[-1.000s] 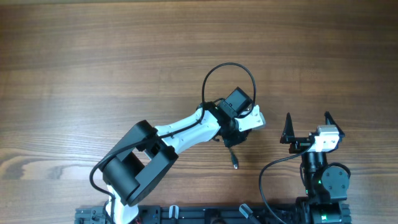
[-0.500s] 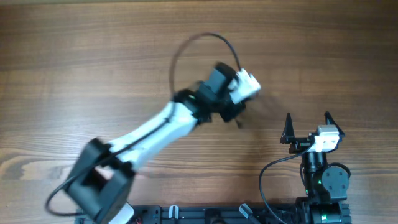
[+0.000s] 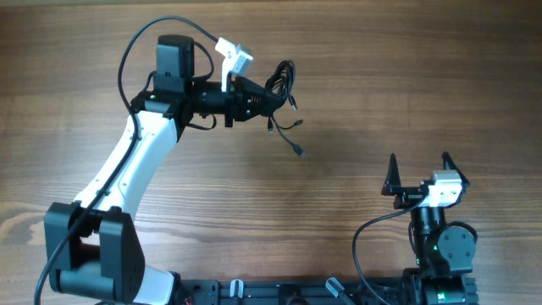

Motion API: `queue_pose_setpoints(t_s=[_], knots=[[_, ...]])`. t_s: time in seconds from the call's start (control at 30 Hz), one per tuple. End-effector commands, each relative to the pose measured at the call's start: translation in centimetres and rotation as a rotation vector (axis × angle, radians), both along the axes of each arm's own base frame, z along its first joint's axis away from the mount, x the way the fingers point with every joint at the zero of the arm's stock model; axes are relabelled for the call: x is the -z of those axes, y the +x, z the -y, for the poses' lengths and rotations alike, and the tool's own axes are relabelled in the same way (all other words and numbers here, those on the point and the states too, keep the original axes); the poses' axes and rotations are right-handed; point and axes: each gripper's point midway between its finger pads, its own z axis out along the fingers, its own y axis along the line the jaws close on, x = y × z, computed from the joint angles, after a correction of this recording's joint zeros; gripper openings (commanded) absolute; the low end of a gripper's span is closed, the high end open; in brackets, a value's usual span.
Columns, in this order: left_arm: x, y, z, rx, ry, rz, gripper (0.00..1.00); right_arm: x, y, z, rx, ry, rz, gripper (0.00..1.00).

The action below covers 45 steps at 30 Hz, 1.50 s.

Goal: Untangle cables
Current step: 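Carry the lifted bundle toward the right gripper as it rises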

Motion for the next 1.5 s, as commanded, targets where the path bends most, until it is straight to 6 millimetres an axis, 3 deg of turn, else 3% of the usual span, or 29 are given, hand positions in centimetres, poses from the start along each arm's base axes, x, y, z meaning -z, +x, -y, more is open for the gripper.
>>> queue_pose_setpoints(t_s=[0.0,0.13,0.23,0.37,0.5,0.7,0.83,1.0,1.03,1.2,1.37,1.47], knots=[[-5.0,-3.1,-0.2,0.205,-0.183,0.105,0.04,-0.3,-0.1,0.5,0.03,-0.059,0.012,1.0],[-5.5,-3.2,-0.2,0.206,-0.183,0.121,0.04,-0.3,-0.1,0.6,0.031,-0.073,0.014,1.0],[-5.5,-3.1,-0.2,0.206,-0.184,0.128,0.04,-1.6,-0.1,0.3,0.017,-0.066,0.068,1.0],[-5.7,-3.0,-0.2,0.208,-0.186,0.157,0.04,-1.6,-0.3,-3.0,-0.174,-0.072,0.075,1.0],[-5.8,-3.1,0.0,0.214,-0.187,0.173,0.04,-2.9,-0.6,-3.8,-0.224,-0.076,0.129,1.0],[-6.4,-4.6,2.3,0.296,-0.206,0.272,0.04,-3.2,-0.6,-3.3,-0.206,0.152,0.115,1.0],[-6.2,-4.5,3.4,0.282,-0.185,0.293,0.04,-5.2,-1.3,-4.7,-0.296,0.189,0.125,1.0],[-4.2,-1.1,4.2,0.092,-0.056,0.354,0.04,-6.7,-1.5,-5.2,-0.316,0.212,0.028,1.0],[-2.8,0.5,4.7,-0.01,0.035,0.356,0.04,-7.3,-1.3,-5.5,-0.326,0.219,-0.036,1.0],[0.6,2.0,6.8,-0.121,0.274,0.53,0.04,-8.3,0.4,-6.5,-0.355,0.253,-0.27,1.0],[5.1,1.4,7.2,0.046,0.626,0.987,0.04,-9.1,3.6,-7.0,-0.337,0.5,-0.335,1.0],[5.6,1.2,6.9,0.129,0.669,1.112,0.04,-10.4,4.4,-7.1,-0.335,0.666,-0.313,1.0]])
